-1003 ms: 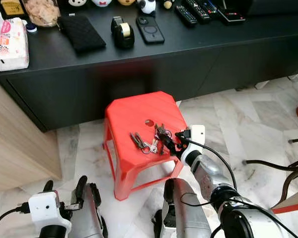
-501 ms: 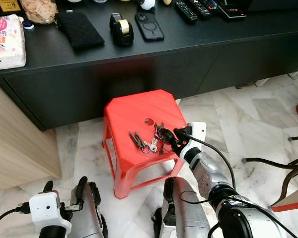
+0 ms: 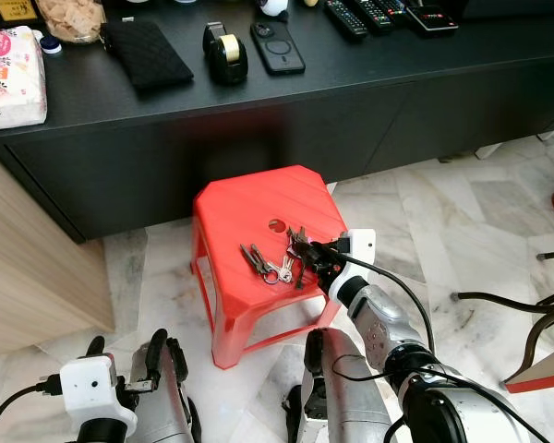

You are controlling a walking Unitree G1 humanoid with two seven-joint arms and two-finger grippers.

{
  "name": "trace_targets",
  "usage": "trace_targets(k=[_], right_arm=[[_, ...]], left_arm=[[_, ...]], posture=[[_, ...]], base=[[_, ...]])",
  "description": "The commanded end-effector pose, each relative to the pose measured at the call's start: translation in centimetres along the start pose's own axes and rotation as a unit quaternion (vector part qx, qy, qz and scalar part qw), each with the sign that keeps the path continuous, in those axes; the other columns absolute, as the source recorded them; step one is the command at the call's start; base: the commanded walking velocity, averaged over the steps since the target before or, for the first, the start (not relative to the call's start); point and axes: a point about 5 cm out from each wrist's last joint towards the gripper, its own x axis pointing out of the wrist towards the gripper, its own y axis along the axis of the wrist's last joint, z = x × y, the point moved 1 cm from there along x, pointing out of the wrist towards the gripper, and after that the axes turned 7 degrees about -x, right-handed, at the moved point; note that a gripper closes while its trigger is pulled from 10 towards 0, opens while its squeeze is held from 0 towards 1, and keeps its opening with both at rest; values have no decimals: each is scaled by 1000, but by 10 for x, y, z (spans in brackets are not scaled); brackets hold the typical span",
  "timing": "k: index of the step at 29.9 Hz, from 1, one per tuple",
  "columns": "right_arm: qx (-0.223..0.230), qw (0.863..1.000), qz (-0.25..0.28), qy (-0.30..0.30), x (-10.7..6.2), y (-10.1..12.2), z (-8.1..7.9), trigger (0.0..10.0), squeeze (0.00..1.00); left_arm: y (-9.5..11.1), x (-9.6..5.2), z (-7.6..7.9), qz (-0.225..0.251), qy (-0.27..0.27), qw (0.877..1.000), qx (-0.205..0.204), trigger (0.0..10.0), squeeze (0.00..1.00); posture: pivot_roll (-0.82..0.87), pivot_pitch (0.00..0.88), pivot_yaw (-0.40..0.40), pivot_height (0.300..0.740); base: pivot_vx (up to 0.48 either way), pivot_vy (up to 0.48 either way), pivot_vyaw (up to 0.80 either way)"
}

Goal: Hang keys on a hook

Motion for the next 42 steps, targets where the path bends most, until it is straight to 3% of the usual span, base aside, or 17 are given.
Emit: trace_targets(k=[1,7,16,21,28,31,35,36,37,38,41,42], right_arm=[[3,1000,-13,1,-3,-8,1,0,0],[6,1000,-1,5,-1,-3,-1,0,0],[16,996,88,1,5,28,-3,0,0],[14,994,111,-1,3,33,-2,0,0],[-14,983,179,-32,-4,59,6,0,0],[-13,976,211,-57,-11,72,12,0,0],[-45,967,224,-110,-19,79,21,0,0],[-66,964,215,-143,-24,74,24,8314,0],[-66,964,215,-143,-24,74,24,8314,0],[-75,962,207,-164,-29,68,26,10000,0],[-113,957,188,-189,-37,59,29,10000,0],[-134,952,167,-221,-45,52,35,10000,0]], left_arm=[[-7,-4,0,-22,-1,1000,5,10000,0],[-8,-2,0,-23,-1,1000,7,10000,0],[-15,8,-1,-28,-2,1000,8,10000,0],[-19,16,-1,-31,-4,999,7,10000,0],[-23,33,-3,-30,-4,1000,6,10000,0],[-26,42,-2,-28,-7,1000,6,10000,0],[-28,52,-3,-27,-8,1000,4,10000,0],[-30,53,-3,-26,-8,1000,3,10000,0],[-30,53,-3,-26,-8,1000,3,10000,0],[-31,55,-4,-27,-8,1000,2,10000,0],[-33,59,-3,-26,-9,1000,1,10000,0],[-34,62,-3,-25,-12,1000,0,10000,0]], posture=[[70,278,-175,558],[68,272,-173,558],[57,226,-163,558],[53,199,-158,558],[35,126,-148,558],[32,94,-143,558],[18,68,-139,558],[12,59,-138,558],[12,59,-138,558],[12,52,-135,558],[8,41,-126,558],[6,35,-124,558]], base=[[0,0,0],[0,0,0],[0,0,0],[0,0,0],[0,0,0],[0,0,0],[0,0,0],[0,0,0],[0,0,0],[0,0,0],[0,0,0],[0,0,0]])
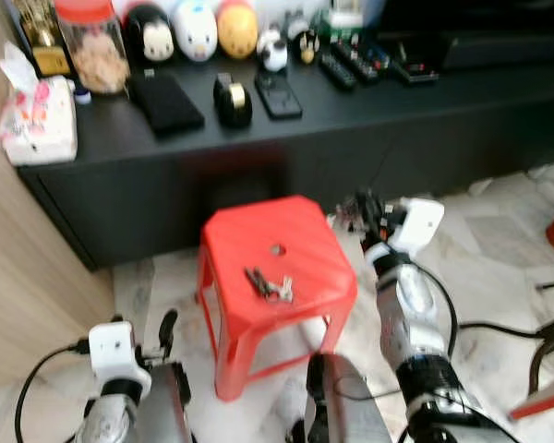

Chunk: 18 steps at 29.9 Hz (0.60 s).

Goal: Hang keys on a hook

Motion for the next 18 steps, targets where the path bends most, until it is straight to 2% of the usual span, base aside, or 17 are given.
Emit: trace_targets(k=[1,3,5,6,8,11,12,15,18], right_arm=[[-44,999,-2,-30,-6,2,11,10000,0],[-33,993,-37,-104,-13,-8,30,10000,0],[-33,990,-44,-132,-15,-9,37,10000,0],[-44,984,-51,-163,-17,-10,46,10000,0],[-54,981,-56,-178,-18,-11,50,10000,0],[-88,964,-71,-239,-23,-11,65,10000,0],[-104,953,-75,-273,-25,-9,73,10000,0],[-127,939,-77,-310,-30,-6,80,10000,0],[-141,931,-80,-327,-32,-4,83,10000,0]], left_arm=[[-6,1,1,-8,-4,1000,3,10000,0],[-6,4,1,-6,-7,1000,2,10000,0],[-6,5,1,-6,-7,1000,2,10000,0],[-5,7,1,-3,-7,1000,2,10000,0],[-5,7,1,-2,-7,1000,1,10000,0],[-4,8,1,1,-8,1000,0,10000,0],[-5,8,1,2,-8,1000,-1,10000,0],[-5,8,0,5,-9,1000,0,10000,0],[-6,9,0,6,-10,1000,1,10000,0]], posture=[[6,35,-124,558],[3,29,-124,558],[5,25,-125,558],[8,22,-126,558],[8,22,-126,558],[14,19,-124,558],[14,19,-124,558],[16,19,-122,558],[17,19,-123,558]], base=[[0,0,0],[0,0,0],[0,0,0],[0,0,0],[0,0,0],[0,0,0],[0,0,0],[0,0,0],[0,0,0]])
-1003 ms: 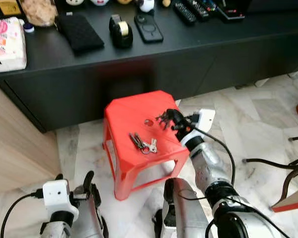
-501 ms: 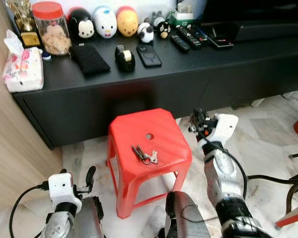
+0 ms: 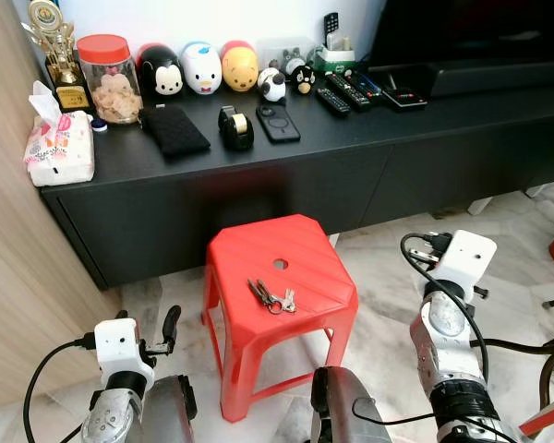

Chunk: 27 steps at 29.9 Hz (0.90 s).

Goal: Hang keys on a hook

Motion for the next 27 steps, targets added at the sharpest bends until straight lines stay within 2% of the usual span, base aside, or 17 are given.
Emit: trace_targets(k=[1,3,6,10,15,16,21,27], right_arm=[[-12,1000,8,-26,2,5,10,10000,0],[-13,1000,4,-27,3,4,9,10000,0],[7,1000,-6,13,2,2,-2,10000,0],[22,994,-11,103,-3,0,-25,10000,0],[29,990,-12,136,-5,-2,-31,10000,0],[40,986,-16,163,-7,-3,-36,10000,0],[46,974,-20,220,-12,-7,-45,10000,0],[53,969,-34,241,-14,-12,-49,10000,0]], left_arm=[[-2,0,-1,-2,-2,1000,3,10000,0],[-1,1,-1,-1,-2,1000,3,10000,0],[-2,2,0,2,-3,1000,2,10000,0],[-2,2,2,3,-4,1000,0,10000,0],[-4,2,3,3,-2,1000,0,10000,0],[-4,1,2,2,-1,1000,0,10000,0],[-7,0,4,0,-1,1000,-1,10000,0],[-9,-1,6,-1,-2,1000,-2,10000,0]], posture=[[17,19,-123,558],[17,19,-123,558],[16,18,-127,558],[18,15,-133,558],[20,17,-140,558],[17,17,-141,558],[18,18,-146,558],[21,12,-146,558]], base=[[0,0,0],[0,0,0],[0,0,0],[0,0,0],[0,0,0],[0,0,0],[0,0,0],[0,0,0]])
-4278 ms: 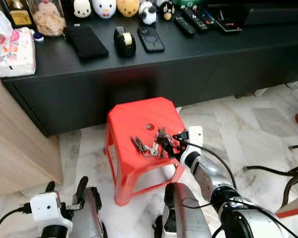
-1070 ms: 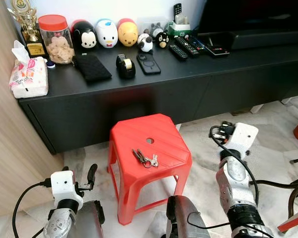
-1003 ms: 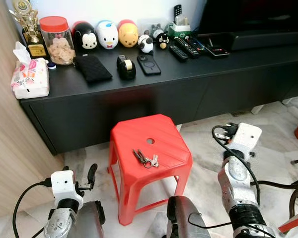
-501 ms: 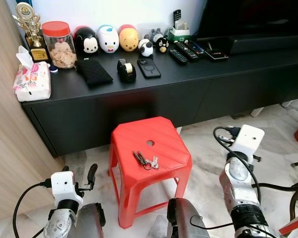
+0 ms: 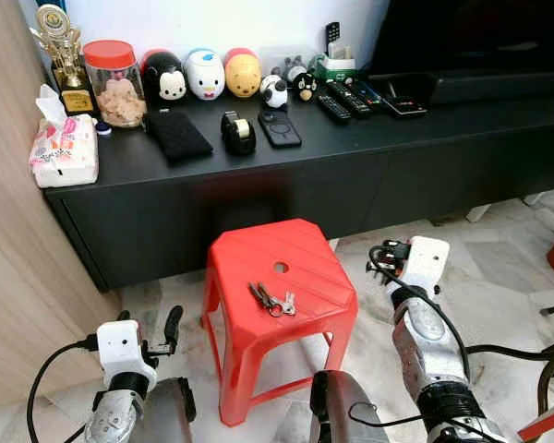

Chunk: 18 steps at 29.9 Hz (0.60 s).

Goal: Hang keys on a hook

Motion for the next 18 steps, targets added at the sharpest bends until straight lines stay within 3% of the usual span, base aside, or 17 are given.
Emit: trace_targets(k=[1,8,10,18], right_arm=[[5,1000,6,4,4,6,0,10000,0],[-1,996,-19,83,4,-2,-16,10000,0],[-31,992,-40,116,5,-8,-21,10000,0],[-27,985,-81,149,12,-12,-32,10000,0]], left_arm=[[-5,-2,3,-6,-2,1000,0,10000,0],[-5,-3,3,-7,-3,1000,2,10000,0],[-6,-4,3,-8,-4,1000,3,10000,0],[-6,-8,2,-8,-2,1000,6,10000,0]], posture=[[21,12,-146,558],[21,10,-143,558],[30,13,-145,558],[40,33,-147,558]], base=[[0,0,0],[0,0,0],[0,0,0],[0,0,0]])
